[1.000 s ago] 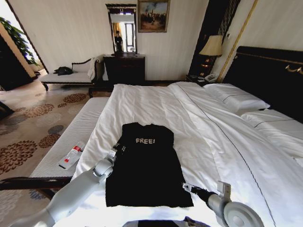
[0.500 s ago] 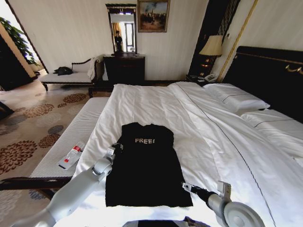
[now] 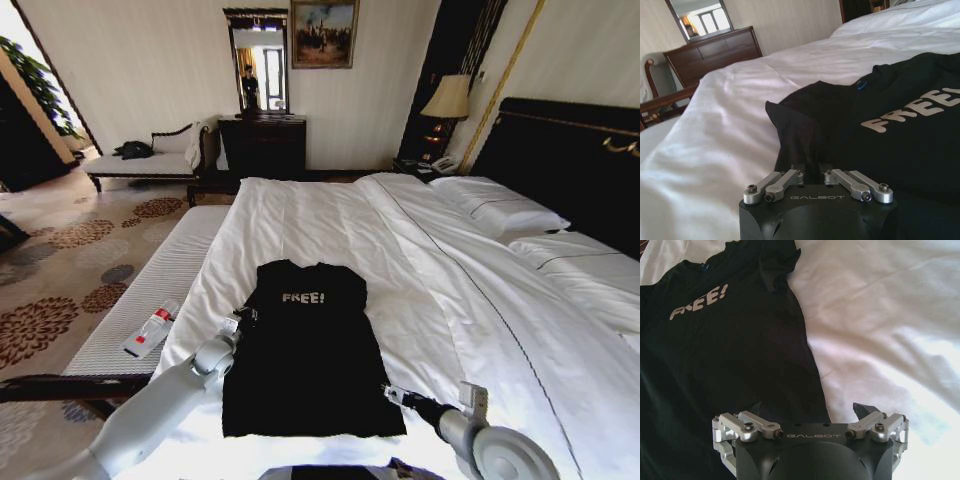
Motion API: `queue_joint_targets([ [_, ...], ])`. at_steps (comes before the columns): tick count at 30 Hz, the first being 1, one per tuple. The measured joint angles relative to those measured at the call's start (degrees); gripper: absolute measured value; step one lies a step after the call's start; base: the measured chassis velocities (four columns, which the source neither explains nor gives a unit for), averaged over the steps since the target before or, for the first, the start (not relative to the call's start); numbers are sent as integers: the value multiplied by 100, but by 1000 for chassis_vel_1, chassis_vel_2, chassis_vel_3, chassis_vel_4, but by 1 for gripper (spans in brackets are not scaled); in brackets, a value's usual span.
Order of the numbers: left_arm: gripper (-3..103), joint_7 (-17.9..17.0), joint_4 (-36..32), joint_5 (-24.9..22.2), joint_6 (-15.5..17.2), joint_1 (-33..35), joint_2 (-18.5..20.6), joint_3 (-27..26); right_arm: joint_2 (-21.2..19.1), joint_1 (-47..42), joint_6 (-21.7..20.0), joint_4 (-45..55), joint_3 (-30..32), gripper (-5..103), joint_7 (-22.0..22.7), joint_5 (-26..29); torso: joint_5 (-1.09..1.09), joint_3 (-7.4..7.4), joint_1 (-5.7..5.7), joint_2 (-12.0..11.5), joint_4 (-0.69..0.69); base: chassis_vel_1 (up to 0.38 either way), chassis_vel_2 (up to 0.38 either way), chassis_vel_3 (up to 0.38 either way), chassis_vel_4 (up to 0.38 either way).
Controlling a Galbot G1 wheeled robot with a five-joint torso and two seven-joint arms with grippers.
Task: Fold the clothes on the bed.
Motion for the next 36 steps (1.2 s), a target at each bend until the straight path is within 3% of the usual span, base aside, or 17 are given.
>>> queue_joint_targets([
  [3,26,-26,-60,39,-2,5,48,-11,9,8,0,-4,-27,100,-4,0,1,0,0,0,0,0,0,0,0],
  [8,48,-83,-120,138,-41,34,108,-45,28,55,0,-31,-87,100,-8,1,0,0,0,0,0,0,0,0,0],
  [10,59,-120,-85,177,-70,27,49,-48,23,66,0,-51,-89,100,-10,8,0,0,0,0,0,0,0,0,0],
  [12,59,-129,-64,194,-80,20,15,-48,23,66,0,-54,-87,100,-11,13,0,0,0,0,0,0,0,0,0],
  [16,81,-154,28,265,-136,-26,-135,-48,9,65,0,-53,-64,100,-13,37,0,0,0,0,-1,0,0,0,0],
  [19,86,-169,84,285,-177,-69,-209,-26,-6,78,0,-53,-53,100,-13,62,1,0,0,0,-1,0,0,0,0],
  [21,96,-176,138,293,-211,-114,-274,13,-12,92,0,-53,-52,100,-13,80,0,0,0,0,-1,0,0,0,0],
  [22,96,-176,138,293,-211,-114,-274,13,-12,92,0,-53,-52,100,-13,80,0,0,0,0,-1,0,0,0,0],
  [25,82,-177,203,295,-239,-168,-322,77,-16,99,0,-54,-47,100,-11,110,0,0,0,0,-1,0,0,0,0],
  [27,82,-177,224,295,-251,-183,-334,93,-17,100,0,-56,-41,100,-11,120,1,0,0,0,-1,0,0,0,0],
  [31,61,-157,307,302,-289,-269,-392,184,-23,99,0,-65,-10,100,-9,153,0,0,0,0,-1,0,0,0,0],
  [33,61,-155,317,302,-295,-291,-402,203,-23,99,0,-65,-3,100,-8,160,0,0,0,0,-1,0,0,0,0],
  [36,45,-144,346,300,-299,-346,-413,251,-27,94,0,-51,24,100,-2,194,1,0,0,0,-1,0,0,0,0],
])
